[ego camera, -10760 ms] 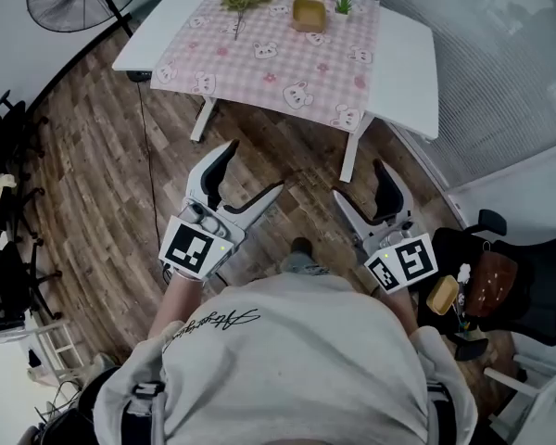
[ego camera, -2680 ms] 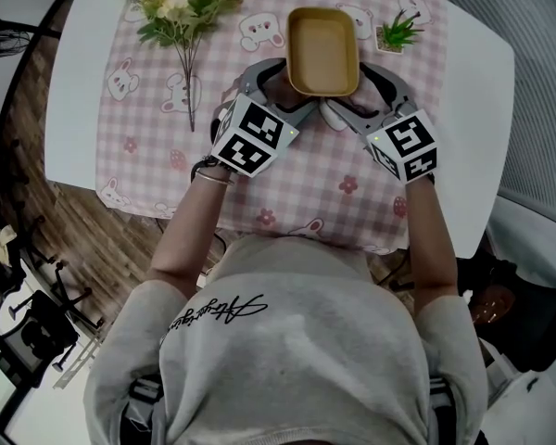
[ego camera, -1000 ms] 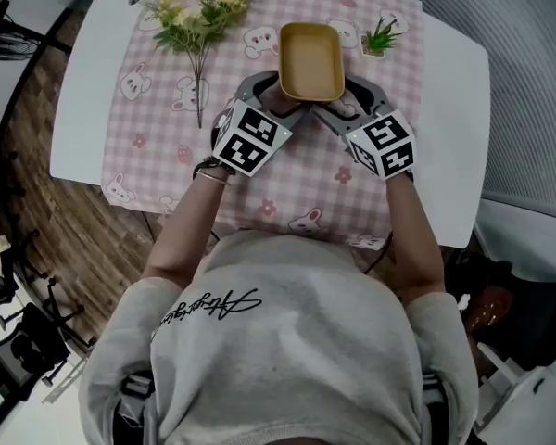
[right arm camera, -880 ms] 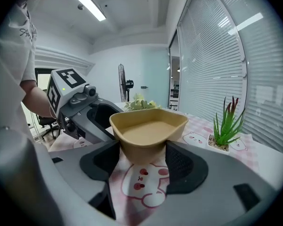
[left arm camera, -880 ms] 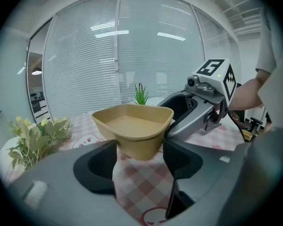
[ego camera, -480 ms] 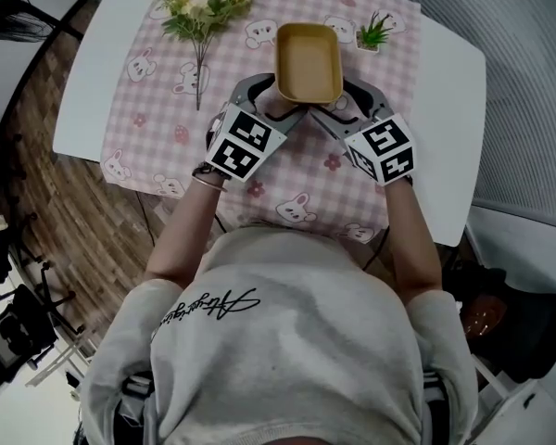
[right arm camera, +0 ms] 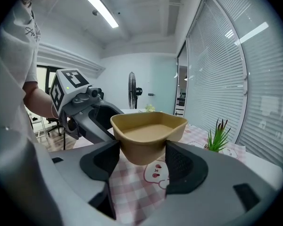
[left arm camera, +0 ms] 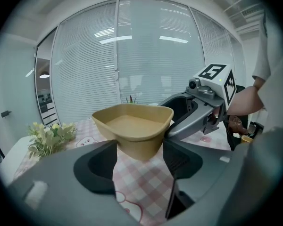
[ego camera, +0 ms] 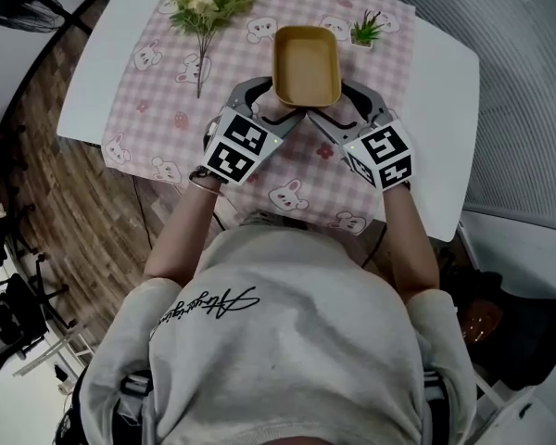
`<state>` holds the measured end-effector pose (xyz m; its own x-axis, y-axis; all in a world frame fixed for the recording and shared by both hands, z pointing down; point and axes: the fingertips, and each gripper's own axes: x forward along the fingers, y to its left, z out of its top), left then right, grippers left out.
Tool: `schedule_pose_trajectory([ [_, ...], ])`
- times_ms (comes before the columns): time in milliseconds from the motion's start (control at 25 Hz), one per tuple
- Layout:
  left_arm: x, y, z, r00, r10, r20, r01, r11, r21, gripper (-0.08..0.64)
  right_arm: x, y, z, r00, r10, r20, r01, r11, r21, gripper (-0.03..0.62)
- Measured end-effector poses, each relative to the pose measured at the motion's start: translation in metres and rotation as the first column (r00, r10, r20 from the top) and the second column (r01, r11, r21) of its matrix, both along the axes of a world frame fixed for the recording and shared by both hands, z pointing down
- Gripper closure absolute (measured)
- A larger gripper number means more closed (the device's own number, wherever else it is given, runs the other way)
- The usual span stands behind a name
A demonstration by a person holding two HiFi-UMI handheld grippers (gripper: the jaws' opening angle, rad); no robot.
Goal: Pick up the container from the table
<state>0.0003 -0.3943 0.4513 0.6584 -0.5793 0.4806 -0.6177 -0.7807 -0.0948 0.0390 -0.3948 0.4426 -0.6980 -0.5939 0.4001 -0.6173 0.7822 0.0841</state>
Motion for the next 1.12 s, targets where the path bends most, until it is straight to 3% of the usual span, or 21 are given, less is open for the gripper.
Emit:
schedule_pose_trajectory([
  [720,-0.001,0.058,-0.041,0.999,-0.043,-0.019,0.044,0.998,0.041,0.262,0.0,0.056,-0.039,0.997,-0.052,0.065,0.05,0.998,0.026,0.291],
  [1120,-0.002,0.088,-0.075,0.999,-0.05,-0.017,0.052,0.994,0.096,0.264,0.0,0.085,-0.073,0.993,-0.08,0.092,0.072,0.994,0.082,0.291],
])
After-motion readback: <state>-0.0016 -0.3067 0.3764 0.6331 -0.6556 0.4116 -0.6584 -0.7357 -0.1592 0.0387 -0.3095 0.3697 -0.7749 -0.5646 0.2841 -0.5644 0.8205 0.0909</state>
